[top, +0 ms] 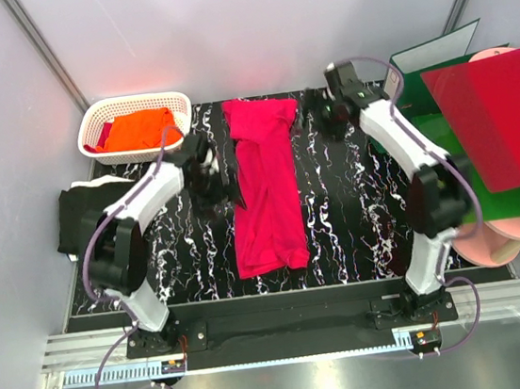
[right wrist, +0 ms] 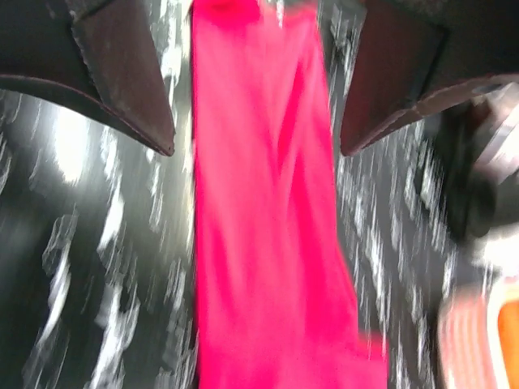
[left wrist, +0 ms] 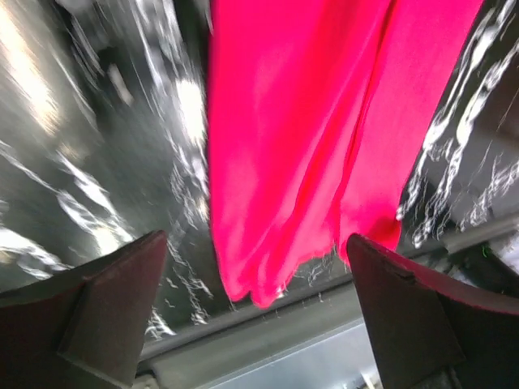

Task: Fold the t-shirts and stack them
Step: Rotate the tshirt 90 degrees, then grab the bottom of the folded rectangular tshirt with both arms

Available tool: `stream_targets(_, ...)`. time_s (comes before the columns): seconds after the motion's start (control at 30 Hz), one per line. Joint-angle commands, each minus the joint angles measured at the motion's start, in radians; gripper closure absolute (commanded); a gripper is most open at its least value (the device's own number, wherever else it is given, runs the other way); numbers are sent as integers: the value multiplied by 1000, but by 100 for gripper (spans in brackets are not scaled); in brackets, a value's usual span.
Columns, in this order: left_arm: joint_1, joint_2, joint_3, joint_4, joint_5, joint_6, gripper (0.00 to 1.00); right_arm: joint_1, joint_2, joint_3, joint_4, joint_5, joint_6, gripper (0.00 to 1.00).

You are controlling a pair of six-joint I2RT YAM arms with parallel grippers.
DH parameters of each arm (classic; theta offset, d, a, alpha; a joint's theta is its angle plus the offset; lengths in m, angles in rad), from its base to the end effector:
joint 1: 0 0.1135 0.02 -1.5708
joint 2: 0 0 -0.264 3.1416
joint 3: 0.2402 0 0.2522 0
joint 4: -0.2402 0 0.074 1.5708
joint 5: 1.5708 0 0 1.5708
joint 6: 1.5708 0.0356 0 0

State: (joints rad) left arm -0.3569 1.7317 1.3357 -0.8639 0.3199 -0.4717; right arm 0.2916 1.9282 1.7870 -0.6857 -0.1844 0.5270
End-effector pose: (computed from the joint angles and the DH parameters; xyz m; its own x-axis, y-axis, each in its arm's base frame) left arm 0.3188 -0.1308 0.2323 -0.9863 -0.0926 -0.1365 -0.0296 0.9135 -0.4057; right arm 0.4168 0.1319 0.3055 -0.8111 0.2728 -0.5174 0.0074 0.8893 0.4572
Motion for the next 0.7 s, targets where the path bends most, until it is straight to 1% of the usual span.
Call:
stream_targets(0.0, -27, -187, -288, 173, 186, -216, 2, -9, -129, -414, -54, -302, 56, 14)
stream_targets(0.03, -33, -217, -332, 233, 194, -243, 2, -9, -146, -482, -42, -331, 68, 15)
stream_targets(0.07, -48, -262, -396, 247, 197, -266, 2, -9, -178, -544, -11, -392, 71, 21)
stream_targets(0.1, -57, -280, -421, 256, 197, -304, 2, -8, -192, -652, 4, -417, 77, 21)
stream_targets(0.13, -65, -300, -447, 281, 199, -320, 1, -8, -216, -699, 18, -462, 90, 23)
stream_targets(0.2, -91, -349, -516, 307, 191, -369, 1, -6, -232, -809, 52, -490, 91, 23)
stream_targets(0.27, -106, -379, -581, 344, 188, -399, 1, -6, -251, -857, 54, -490, 79, 23)
stream_targets(0.3, -112, -385, -596, 351, 183, -425, 1, -6, -253, -897, 52, -489, 74, 23)
stream_targets(0.43, -161, -385, -656, 397, 166, -466, 2, -6, -274, -968, 63, -492, 79, 23)
stream_targets(0.5, -178, -356, -684, 419, 172, -490, 5, -8, -275, -989, 72, -487, 83, 23)
stream_targets(0.6, -209, -291, -687, 425, 179, -501, 7, -6, -270, -1011, 103, -498, 116, 23)
stream_targets(0.67, -223, -261, -673, 407, 159, -498, 7, 4, -265, -1020, 143, -515, 146, 23)
